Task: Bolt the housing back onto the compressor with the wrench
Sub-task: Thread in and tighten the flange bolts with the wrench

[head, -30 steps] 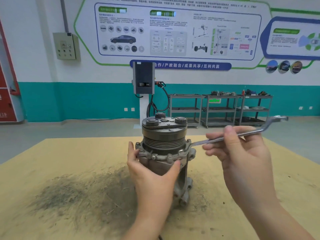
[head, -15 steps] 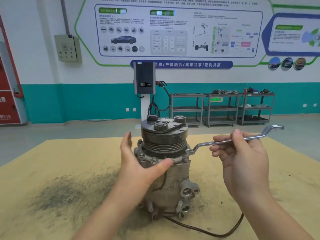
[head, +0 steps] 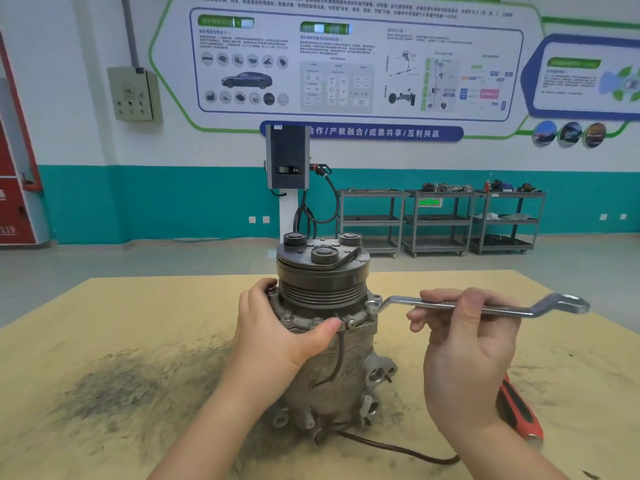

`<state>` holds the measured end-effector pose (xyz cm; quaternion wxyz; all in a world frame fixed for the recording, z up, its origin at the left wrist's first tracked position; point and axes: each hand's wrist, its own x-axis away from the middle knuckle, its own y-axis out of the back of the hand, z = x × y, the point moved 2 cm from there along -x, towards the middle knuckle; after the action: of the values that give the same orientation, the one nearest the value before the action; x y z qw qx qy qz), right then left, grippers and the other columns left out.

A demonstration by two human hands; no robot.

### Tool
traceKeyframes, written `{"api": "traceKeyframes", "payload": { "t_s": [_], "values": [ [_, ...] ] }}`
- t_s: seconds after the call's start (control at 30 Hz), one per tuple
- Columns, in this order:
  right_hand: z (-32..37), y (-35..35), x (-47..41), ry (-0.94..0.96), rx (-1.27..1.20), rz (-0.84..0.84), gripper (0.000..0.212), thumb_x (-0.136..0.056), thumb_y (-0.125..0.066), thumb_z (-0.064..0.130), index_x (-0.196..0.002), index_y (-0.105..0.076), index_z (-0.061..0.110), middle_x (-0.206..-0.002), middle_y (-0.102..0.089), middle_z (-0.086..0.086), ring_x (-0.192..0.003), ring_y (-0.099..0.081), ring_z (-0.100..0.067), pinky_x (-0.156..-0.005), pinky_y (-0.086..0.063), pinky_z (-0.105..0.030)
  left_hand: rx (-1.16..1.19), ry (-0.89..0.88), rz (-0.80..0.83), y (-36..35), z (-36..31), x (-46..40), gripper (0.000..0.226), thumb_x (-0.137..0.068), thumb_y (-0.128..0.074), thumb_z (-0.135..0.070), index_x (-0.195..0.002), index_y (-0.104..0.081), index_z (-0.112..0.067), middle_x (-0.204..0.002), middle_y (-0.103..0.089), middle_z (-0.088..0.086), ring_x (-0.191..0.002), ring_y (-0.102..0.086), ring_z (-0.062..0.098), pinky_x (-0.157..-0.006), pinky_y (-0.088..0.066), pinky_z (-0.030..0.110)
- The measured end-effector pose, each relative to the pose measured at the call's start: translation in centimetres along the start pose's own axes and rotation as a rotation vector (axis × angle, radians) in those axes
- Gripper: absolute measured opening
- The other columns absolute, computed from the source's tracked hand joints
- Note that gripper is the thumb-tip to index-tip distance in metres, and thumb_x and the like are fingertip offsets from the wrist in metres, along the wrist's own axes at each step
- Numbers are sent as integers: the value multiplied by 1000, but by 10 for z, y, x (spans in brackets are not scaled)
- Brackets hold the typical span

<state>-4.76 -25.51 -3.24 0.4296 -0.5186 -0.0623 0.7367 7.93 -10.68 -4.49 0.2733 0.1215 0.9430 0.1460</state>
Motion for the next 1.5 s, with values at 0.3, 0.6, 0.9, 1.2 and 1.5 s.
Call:
{"api": "traceKeyframes", "payload": {
  "t_s": [0.3, 0.6, 0.9, 1.2, 1.5],
  "values": [
    [8, -7, 5, 374, 205, 330, 10, -103, -45, 29, -98, -54, 31, -92, -63, -2, -72, -66, -22, -64, -54, -33, -75, 5, -88, -7, 1, 20, 138, -44, -56, -89, -156, -6, -26, -144, -24, -13, -139, -25, 11, -113, -28, 36],
    [-9, 8, -34, -532, -157, 29, 19, -105, -32, 12, -92, -46, 9, -70, -67, -8, -54, -60, -19, -51, -50, -25, 33, -24, -98, -6, 4, 15, 121, -51, -74, -70, -151, -22, -25, -127, -28, -21, -117, -34, -3, -99, -30, 23],
    [-28, 6, -46, -818, -236, 46, 20, -102, -38, 8, -87, -50, 8, -66, -65, -8, -54, -57, -17, -52, -51, -23, 72, -25, -32, -1, 11, 12, 132, -44, -73, -80, -152, -18, -27, -125, -27, -23, -119, -33, -4, -101, -29, 22],
    [-5, -2, 15, 301, 122, 275, 13, -102, -46, 27, -95, -57, 28, -92, -65, -2, -68, -63, -30, -61, -52, -37, 89, -25, -43, 1, 10, 13, 132, -38, -65, -82, -150, -21, -29, -119, -26, -26, -110, -30, -12, -96, -28, 19],
    [2, 1, -17, -214, -83, 47, 20, -105, -32, 16, -93, -47, 11, -74, -67, -6, -57, -62, -22, -55, -50, -27, 53, -31, -38, -1, 13, 12, 132, -42, -68, -86, -151, -18, -30, -116, -25, -29, -121, -34, 0, -99, -30, 24]
  ]
}}
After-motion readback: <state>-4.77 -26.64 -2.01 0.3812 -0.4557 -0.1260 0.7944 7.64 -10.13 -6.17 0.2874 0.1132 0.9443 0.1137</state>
